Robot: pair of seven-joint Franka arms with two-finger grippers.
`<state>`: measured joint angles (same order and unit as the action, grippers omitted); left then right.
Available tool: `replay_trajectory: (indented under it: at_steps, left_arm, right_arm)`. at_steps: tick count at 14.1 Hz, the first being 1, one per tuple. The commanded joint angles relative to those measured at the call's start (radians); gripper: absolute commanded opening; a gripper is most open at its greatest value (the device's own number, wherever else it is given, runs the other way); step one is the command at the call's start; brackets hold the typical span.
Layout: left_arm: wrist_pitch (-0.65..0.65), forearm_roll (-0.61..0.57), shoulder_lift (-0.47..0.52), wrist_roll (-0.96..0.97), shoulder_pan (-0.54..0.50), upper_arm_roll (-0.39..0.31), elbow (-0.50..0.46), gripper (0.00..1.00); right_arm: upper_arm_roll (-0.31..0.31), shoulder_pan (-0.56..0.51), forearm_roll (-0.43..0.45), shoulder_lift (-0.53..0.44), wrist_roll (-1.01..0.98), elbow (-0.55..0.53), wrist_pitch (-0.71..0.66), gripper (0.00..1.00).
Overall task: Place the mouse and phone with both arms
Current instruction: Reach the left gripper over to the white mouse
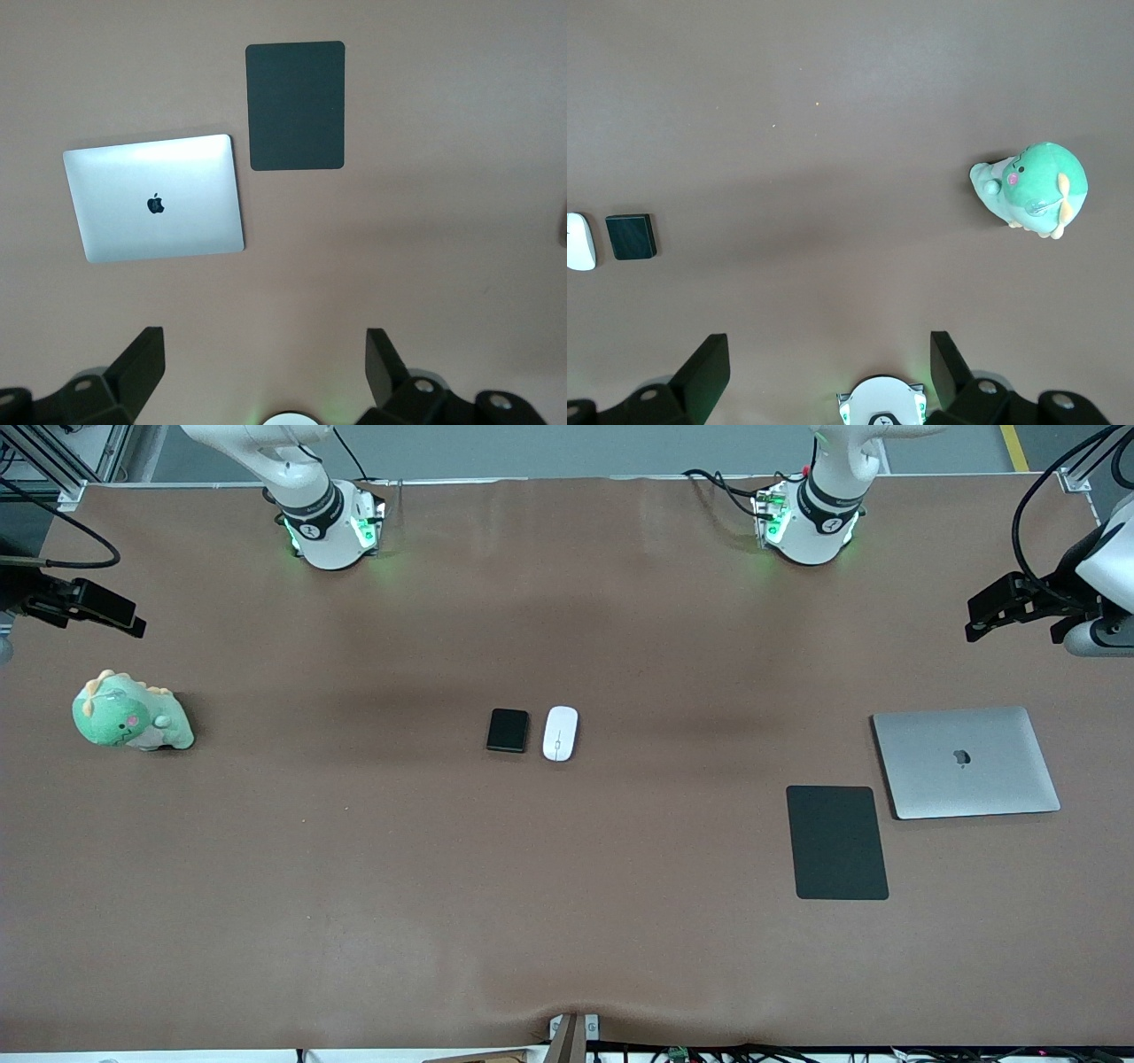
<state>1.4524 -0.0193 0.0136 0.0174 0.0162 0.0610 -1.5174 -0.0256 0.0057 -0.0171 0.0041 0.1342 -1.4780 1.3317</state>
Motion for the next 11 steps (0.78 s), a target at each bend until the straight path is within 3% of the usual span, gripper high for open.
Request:
replay_trajectory:
  at_steps: [1,8,11]
  left_arm:
    - [0.019,-0.007,0.003,-0.02,-0.012,0.008,0.003,1.0]
    - [0.045,-0.001,-0.046,-0.008,0.021,0.025,0.013,1.0]
    - [0.043,0.074,-0.108,-0.007,0.022,0.026,0.02,1.0]
  right_arm:
    - [0.003,-0.001,0.005,-0.01,-0.01,-0.008,0.001,1.0]
    - [0.003,0.0,0.003,-0.009,-0.01,-0.008,0.004,1.0]
    - [0.003,-0.001,0.003,-0.003,-0.008,-0.007,0.004,1.0]
